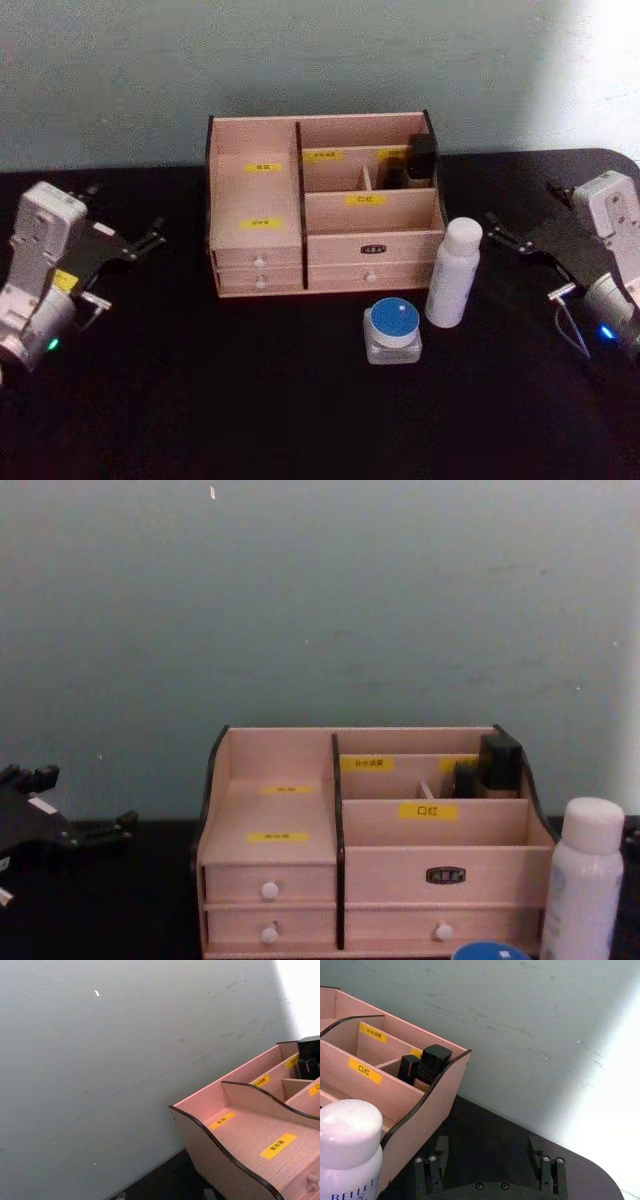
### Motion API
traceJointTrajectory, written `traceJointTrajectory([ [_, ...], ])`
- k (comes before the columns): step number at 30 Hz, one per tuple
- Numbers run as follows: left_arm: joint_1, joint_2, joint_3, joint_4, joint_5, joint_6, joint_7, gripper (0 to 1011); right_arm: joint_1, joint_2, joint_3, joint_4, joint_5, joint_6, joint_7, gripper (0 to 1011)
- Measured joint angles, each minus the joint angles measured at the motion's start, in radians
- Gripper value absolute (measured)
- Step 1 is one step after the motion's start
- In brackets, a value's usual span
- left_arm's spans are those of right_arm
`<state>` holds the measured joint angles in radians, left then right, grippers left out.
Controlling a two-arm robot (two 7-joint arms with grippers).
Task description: Pick up the facial cleanser and watermelon frost from the table and place them into the tiered storage box.
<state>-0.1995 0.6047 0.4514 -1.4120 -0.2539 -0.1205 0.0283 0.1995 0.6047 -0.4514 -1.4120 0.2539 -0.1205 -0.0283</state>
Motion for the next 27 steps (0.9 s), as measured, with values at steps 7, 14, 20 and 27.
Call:
traceJointTrajectory([
  [7, 0.000, 0.000, 0.000, 0.000, 0.000, 0.000, 0.000, 1001, 0.000, 0.000, 0.000, 0.000, 0.000, 0.000, 0.000, 1003],
  [14, 0.000, 0.000, 0.000, 0.000, 0.000, 0.000, 0.000, 1001, 0.000, 0.000, 0.000, 0.000, 0.000, 0.000, 0.000, 1003],
  [20, 0.000, 0.000, 0.000, 0.000, 0.000, 0.000, 0.000, 1001, 0.000, 0.000, 0.000, 0.000, 0.000, 0.000, 0.000, 1003],
  [27, 0.000, 0.000, 0.000, 0.000, 0.000, 0.000, 0.000, 1001, -0.002, -0.002, 0.007, -0.001, 0.000, 0.000, 0.007, 1003],
])
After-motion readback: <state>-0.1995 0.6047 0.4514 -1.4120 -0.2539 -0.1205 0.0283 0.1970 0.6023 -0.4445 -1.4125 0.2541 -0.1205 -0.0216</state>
